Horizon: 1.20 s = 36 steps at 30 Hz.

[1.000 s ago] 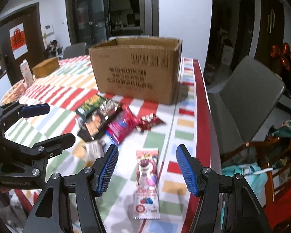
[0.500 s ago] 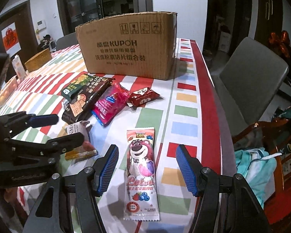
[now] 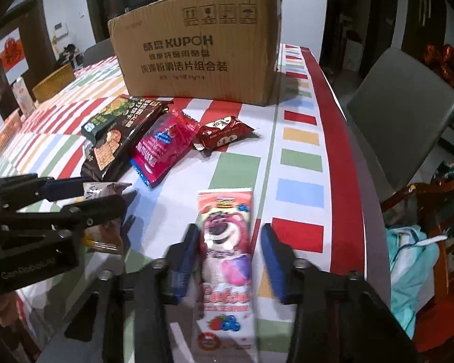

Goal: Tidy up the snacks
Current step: 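Grasp the Lotso pink bar with the right tool while the left tool grasps the Denmas chip bag, then carry both snacks over the box and release them inside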

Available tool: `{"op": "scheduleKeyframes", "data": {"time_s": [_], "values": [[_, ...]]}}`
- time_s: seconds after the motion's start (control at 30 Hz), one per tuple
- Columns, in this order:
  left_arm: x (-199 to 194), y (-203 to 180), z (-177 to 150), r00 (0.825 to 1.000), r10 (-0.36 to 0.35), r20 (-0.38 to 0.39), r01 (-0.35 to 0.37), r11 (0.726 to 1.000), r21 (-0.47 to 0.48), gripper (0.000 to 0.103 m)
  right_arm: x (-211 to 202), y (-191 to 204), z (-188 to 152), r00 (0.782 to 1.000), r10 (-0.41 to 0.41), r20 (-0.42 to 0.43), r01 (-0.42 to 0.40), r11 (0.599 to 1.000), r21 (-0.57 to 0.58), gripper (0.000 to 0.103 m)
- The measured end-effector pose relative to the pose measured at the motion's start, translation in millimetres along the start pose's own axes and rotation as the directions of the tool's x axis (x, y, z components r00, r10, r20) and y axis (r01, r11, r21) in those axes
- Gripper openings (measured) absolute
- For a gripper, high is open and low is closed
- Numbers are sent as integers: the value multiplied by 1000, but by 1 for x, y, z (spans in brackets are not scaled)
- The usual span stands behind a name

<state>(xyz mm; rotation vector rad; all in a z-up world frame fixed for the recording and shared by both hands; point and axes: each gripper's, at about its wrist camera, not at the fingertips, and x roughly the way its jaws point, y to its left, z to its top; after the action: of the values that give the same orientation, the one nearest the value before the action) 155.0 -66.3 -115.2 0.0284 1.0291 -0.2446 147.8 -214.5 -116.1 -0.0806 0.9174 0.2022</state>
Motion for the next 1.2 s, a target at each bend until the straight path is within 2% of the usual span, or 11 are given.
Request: {"op": "scheduleKeyframes", "data": {"time_s": [0.27, 0.57, 0.97, 1.2], "values": [[-10, 3, -4, 1000, -5, 25, 5, 1000, 5, 43, -7, 2, 4, 999, 37, -5, -36, 999, 32, 32], [-40, 8, 6, 996, -13, 93, 9, 999, 37, 43, -36, 10, 23, 998, 44, 54, -47, 998, 52, 32], [-91, 18, 40, 980, -19, 197, 11, 999, 42, 43, -76, 21, 61, 990, 53, 134, -61, 997, 57, 32], [-115, 20, 68, 964, -19, 267, 5, 999, 53, 43, -97, 20, 91, 978, 53, 202, -61, 998, 32, 32]]}}
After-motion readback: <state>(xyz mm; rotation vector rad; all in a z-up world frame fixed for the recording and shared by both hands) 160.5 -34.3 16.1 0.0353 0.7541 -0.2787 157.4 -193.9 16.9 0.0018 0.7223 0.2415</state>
